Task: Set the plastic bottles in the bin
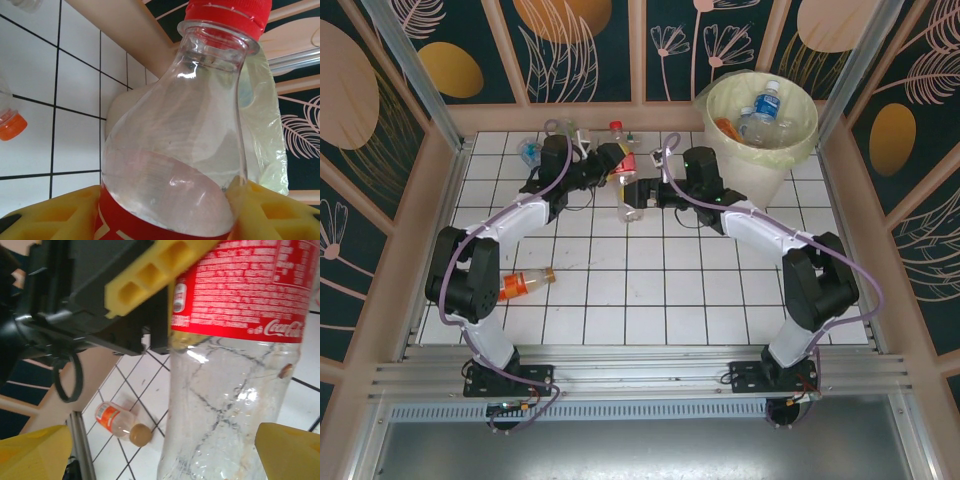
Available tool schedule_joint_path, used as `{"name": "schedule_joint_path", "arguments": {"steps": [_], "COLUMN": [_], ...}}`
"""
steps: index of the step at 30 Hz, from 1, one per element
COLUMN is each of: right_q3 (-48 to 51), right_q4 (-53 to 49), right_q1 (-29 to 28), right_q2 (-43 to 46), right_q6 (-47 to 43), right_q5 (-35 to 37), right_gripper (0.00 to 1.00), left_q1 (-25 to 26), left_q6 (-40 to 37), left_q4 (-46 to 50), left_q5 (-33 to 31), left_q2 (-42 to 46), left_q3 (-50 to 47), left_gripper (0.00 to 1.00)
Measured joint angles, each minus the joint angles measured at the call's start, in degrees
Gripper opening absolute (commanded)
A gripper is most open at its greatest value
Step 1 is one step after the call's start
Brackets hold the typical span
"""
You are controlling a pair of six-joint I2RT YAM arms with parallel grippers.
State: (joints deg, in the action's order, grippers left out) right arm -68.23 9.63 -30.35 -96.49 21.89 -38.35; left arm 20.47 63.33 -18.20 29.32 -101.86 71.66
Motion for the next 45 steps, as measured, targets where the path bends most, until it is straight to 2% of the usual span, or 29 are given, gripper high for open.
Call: {"name": "schedule_joint_path", "arguments": {"steps": [8, 14, 24, 27, 32, 38, 45], "right_q3": [-0.4, -1.0, -1.9, -1.9, -1.9, -1.5, -1.8], "right_q4": [-2.3, -2.6, -2.6, -2.6, -3.2, -4.6, -8.6], "right_q1": [-0.1, -0.2, -0.5, -0.5, -0.4, 0.7, 5.9], "right_q2": [-2.1, -4.4, -4.5, -4.4, -4.0, -1.2, 4.6], "right_q6": [-1.7, -1.8, -1.4, -1.4, -1.6, -1.7, -3.1], "right_q5": [3.0, 2.9, 2.8, 2.9, 3.6, 4.5, 5.8], "right_gripper": [0.92, 0.77, 0.45, 0.44, 0.44, 0.44, 0.44], "left_q1": [1.3, 1.8, 1.9, 1.9, 1.9, 2.2, 2.2], "left_q6": [1.6, 2.8, 3.0, 3.0, 0.8, -4.3, -11.8], "left_q4": [-1.7, -2.8, -4.1, -4.6, -2.0, 2.9, 11.2], "left_q5": [0.2, 0.2, -0.1, 0.2, 0.3, 0.2, -3.7], "left_q2": [0.0, -0.1, -0.4, -0.7, -1.0, -0.5, 5.5], "left_q3": [0.7, 0.7, 0.7, 0.7, 2.8, 6.5, 6.6], "left_gripper": [0.51, 0.51, 0.54, 0.62, 0.98, 0.99, 0.99]}}
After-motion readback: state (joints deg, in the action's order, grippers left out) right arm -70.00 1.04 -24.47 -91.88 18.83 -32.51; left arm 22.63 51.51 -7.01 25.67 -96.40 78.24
